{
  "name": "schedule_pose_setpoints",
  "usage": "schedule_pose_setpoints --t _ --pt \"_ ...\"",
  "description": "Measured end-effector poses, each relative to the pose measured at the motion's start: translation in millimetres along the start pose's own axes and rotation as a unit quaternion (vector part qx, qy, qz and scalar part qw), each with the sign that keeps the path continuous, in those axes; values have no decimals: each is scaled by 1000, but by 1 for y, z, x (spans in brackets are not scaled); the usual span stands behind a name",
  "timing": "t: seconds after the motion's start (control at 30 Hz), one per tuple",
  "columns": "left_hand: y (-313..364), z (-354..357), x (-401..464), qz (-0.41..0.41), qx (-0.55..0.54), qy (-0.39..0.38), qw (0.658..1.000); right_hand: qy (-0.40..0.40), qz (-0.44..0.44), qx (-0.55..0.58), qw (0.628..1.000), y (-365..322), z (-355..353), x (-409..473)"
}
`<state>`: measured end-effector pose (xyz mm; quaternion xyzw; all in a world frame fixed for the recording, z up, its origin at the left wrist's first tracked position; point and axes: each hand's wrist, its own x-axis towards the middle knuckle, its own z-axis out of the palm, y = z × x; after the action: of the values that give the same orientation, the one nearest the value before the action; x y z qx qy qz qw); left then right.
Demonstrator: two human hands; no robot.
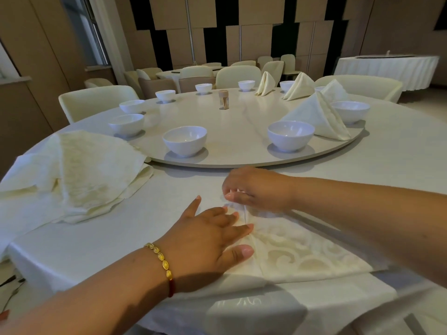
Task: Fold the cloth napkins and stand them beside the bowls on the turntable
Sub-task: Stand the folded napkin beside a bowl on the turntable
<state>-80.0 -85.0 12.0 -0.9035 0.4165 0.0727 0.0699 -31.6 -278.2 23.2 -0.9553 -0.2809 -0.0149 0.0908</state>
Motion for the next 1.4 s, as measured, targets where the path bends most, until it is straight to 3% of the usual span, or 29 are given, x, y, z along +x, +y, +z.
schedule_pose_setpoints --t 0.1,0.27,0.4,0.53,0.7,0.9,0.97,1.0,1.07,1.13,1.17,1.23,1.3,1.4 --pt "0 0 0 -2 1 -7 1000 -24 -15 4 1000 2 12 14" --pt "0 -10 -1 -2 -11 -24 1000 -40 30 24 998 2 18 11" --pt "-3 -20 0 -7 -26 -16 1000 6 143 -18 989 6 19 -1" --pt "14 -18 -8 -42 -99 19 994 57 300 -53 951 14 28 -23" --pt "39 -1 -10 -103 -146 14 984 38 415 -66 907 8 29 -48" --pt "51 16 0 -131 -97 3 987 -12 436 -68 897 1 26 -63" --pt "52 19 1 -135 -79 12 988 -21 418 -118 901 2 28 -63" --pt "53 20 1 -137 -75 18 988 15 404 -151 902 0 27 -64" --pt "53 22 2 -140 -73 26 987 189 331 -198 903 -4 24 -68" --pt "52 23 2 -140 -73 31 987 313 195 -128 921 -15 21 -71" --pt "52 24 2 -138 -73 37 987 309 127 -67 940 -23 19 -73" --pt "52 25 2 -130 -74 55 987 188 74 62 977 -39 22 -77" --pt "53 25 2 -125 -74 65 987 45 92 138 985 -45 26 -82" --pt "54 25 2 -127 -78 66 987 -82 115 117 983 -44 26 -88"
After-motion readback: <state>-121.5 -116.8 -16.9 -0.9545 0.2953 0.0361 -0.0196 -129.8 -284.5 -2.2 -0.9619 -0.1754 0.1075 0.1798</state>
